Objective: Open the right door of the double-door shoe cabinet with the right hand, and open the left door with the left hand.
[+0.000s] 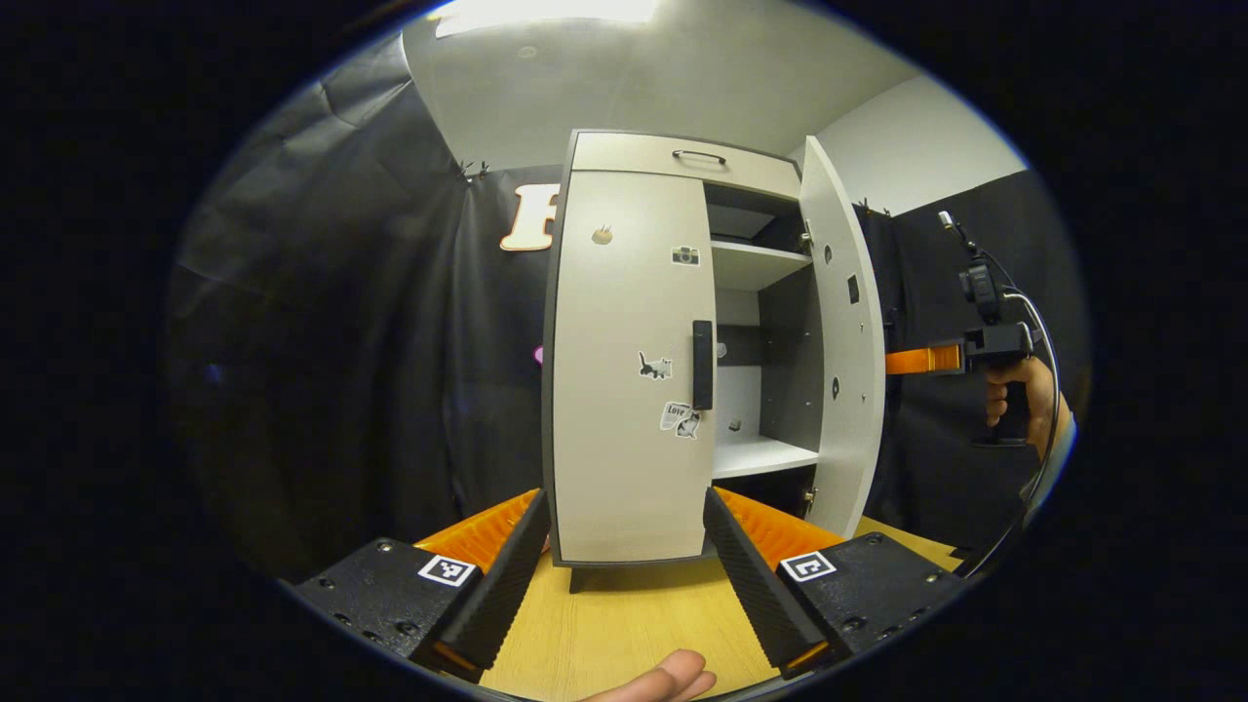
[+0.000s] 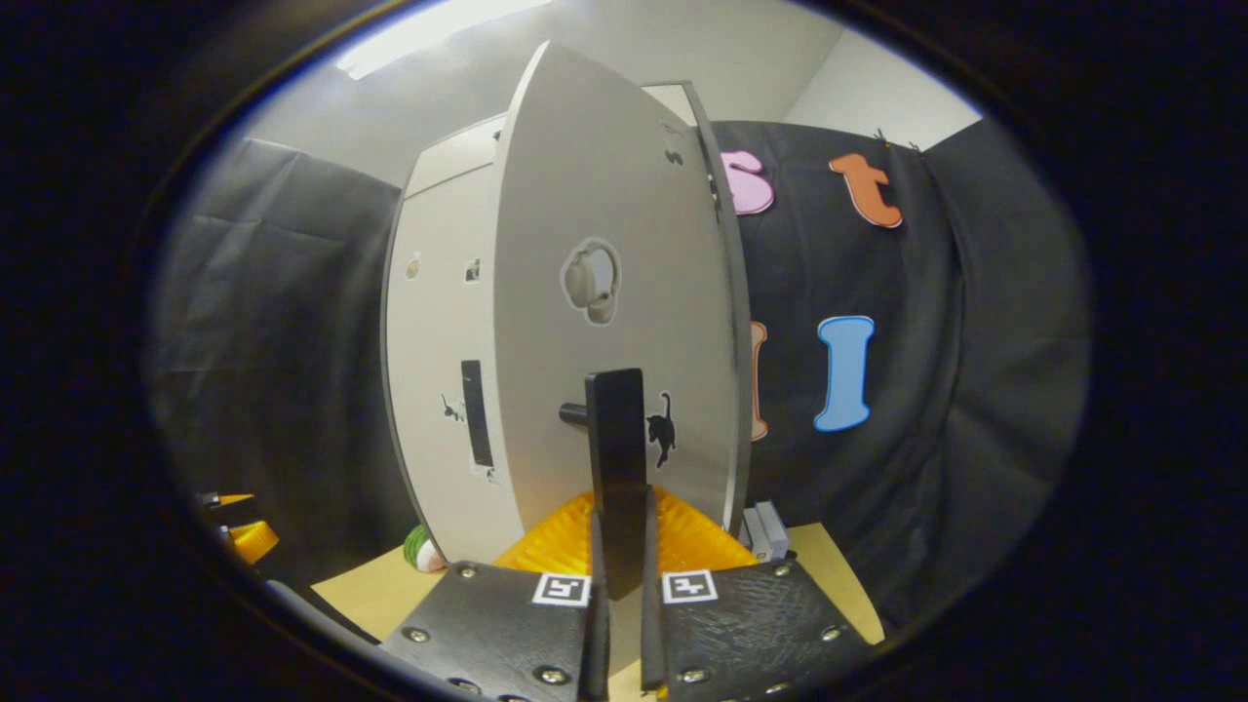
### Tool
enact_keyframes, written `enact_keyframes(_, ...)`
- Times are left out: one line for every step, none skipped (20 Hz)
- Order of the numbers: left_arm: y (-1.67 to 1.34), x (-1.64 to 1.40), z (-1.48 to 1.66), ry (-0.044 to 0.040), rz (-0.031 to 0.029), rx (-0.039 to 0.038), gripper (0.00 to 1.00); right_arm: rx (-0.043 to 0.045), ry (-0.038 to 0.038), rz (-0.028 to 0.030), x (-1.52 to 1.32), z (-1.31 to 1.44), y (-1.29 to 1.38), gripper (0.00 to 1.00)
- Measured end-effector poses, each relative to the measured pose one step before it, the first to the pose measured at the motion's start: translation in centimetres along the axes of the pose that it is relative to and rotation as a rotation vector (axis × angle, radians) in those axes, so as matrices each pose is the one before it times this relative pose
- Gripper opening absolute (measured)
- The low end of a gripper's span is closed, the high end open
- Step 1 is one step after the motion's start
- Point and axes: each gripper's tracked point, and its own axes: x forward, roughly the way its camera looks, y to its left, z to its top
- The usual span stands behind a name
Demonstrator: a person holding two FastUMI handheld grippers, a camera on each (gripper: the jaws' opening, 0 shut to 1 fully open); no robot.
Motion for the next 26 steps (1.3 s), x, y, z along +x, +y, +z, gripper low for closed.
enact_keyframes(-0.255, -0.086, 0.005, -0.00209, -0.00549, 0.00048, 0.98, 0.00748, -0.00297, -0.00867, -0.116, 0.054, -0.353, 0.13)
enact_keyframes(-0.291, -0.071, 0.105, -0.00217, -0.00606, 0.00070, 0.98, 0.00287, -0.00268, -0.00987, -0.022, 0.061, -0.221, 0.13)
enact_keyframes(-0.179, -0.098, -0.050, 0.00199, -0.00142, -0.00086, 0.98, -0.00955, -0.00623, -0.01400, -0.147, 0.112, -0.417, 0.12)
enact_keyframes(-0.107, 0.050, -0.030, 0.00218, -0.00041, -0.00082, 0.98, -0.01142, -0.01362, -0.01766, 0.115, 0.192, -0.733, 0.12)
enact_keyframes(-0.205, 0.085, 0.058, 0.00055, -0.00184, -0.00073, 0.98, -0.00163, -0.00006, -0.03798, 0.223, -0.006, -1.225, 0.12)
enact_keyframes(-0.100, 0.199, -0.001, 0.00306, 0.00276, -0.00290, 0.98, -0.00719, -0.00965, -0.04149, -0.129, 0.031, -1.296, 0.02)
enact_keyframes(0.053, 0.196, -0.073, 0.00510, 0.00724, -0.00292, 0.97, -0.01902, -0.01053, -0.04293, 0.029, 0.098, -1.204, 0.01)
enact_keyframes(-0.125, 0.230, 0.096, 0.00319, 0.00489, -0.00128, 0.98, -0.00932, -0.01220, -0.05985, -0.035, 0.355, -1.981, 0.01)
enact_keyframes(-0.251, 0.329, 0.168, 0.00089, -0.00031, 0.00265, 0.98, 0.02184, -0.00580, 0.01491, 0.278, 0.068, -0.517, 0.01)
enact_keyframes(-0.268, 0.376, 0.207, -0.00078, -0.00305, 0.00513, 0.98, 0.07258, 0.01079, 0.07529, -0.553, -0.090, 0.636, 0.01)
enact_keyframes(-0.131, 0.334, 0.105, 0.00120, 0.00019, 0.00381, 0.98, 0.06392, 0.00289, 0.04350, -0.257, -0.032, 0.367, 0.01)
enact_keyframes(-0.368, 0.408, 0.174, -0.00182, -0.00020, 0.00090, 0.98, 0.03580, -0.00362, 0.01704, 0.194, 0.010, -0.130, 0.01)
enact_keyframes(-0.132, 0.399, 0.140, -0.00008, 0.00132, -0.00459, 0.98, 0.01637, -0.00457, 0.01213, 0.107, 0.038, 0.313, 0.01)
enact_keyframes(-0.005, 0.428, 0.000, 0.00442, 0.00262, -0.00843, 0.98, -0.01143, -0.01010, -0.00703, 0.180, 0.032, -0.388, 0.01)
enact_keyframes(0.088, 0.430, -0.106, 0.00571, 0.00274, -0.01220, 0.98, -0.01928, -0.00349, -0.00520, -0.065, 0.145, -0.145, 0.01)
enact_keyframes(-0.318, 0.580, -0.029, 0.00588, -0.00449, -0.01187, 1.00, -0.01043, 0.00161, 0.00937, 0.082, -0.202, 0.372, 0.01)
enact_keyframes(-0.269, 0.602, 0.127, 0.00255, -0.00851, -0.00696, 0.98, -0.01130, 0.00207, -0.00754, -0.014, -0.010, -0.292, 0.01)
enact_keyframes(-0.278, 0.905, 0.420, -0.00897, -0.01245, -0.00675, 0.98, -0.01523, 0.00101, -0.02614, -0.054, -0.083, -0.439, 0.01)
enact_keyframes(-0.062, 1.053, 0.539, -0.01168, -0.00415, -0.00336, 0.98, -0.02583, -0.00466, -0.02956, -0.179, -0.060, -0.246, 0.01)
enact_keyframes(0.132, 1.112, 0.631, -0.01054, 0.00273, -0.00021, 0.98, -0.03524, -0.00735, -0.01679, -0.031, -0.001, -0.167, 0.04)
enact_keyframes(0.077, 1.221, 0.305, -0.00283, 0.00627, 0.00411, 0.97, -0.03800, -0.01304, -0.02560, -0.132, 0.058, -0.438, 0.10)
enact_keyframes(-0.048, 1.544, 0.610, -0.00808, 0.00386, -0.00117, 0.98, -0.04245, -0.01677, -0.03495, -0.664, 0.114, -0.955, 0.21)
enact_keyframes(-0.144, 1.409, 0.511, -0.00823, -0.00134, -0.00517, 0.98, -0.04419, -0.01475, -0.03837, -0.907, -0.008, -0.770, 0.35)
enact_keyframes(-0.427, 1.402, 0.310, -0.00420, -0.01151, -0.00508, 0.98, -0.02753, -0.02763, -0.03810, -1.036, 0.023, -0.604, 0.47)
enact_keyframes(-0.422, 1.247, 0.082, 0.00061, -0.01094, -0.00170, 0.98, -0.00522, -0.02781, -0.02709, -1.203, 0.438, -0.446, 0.51)
enact_keyframes(-0.442, 1.205, 0.073, -0.00086, -0.01220, 0.00634, 0.98, 0.00084, -0.00713, -0.01902, -0.668, -0.065, -0.168, 0.56)
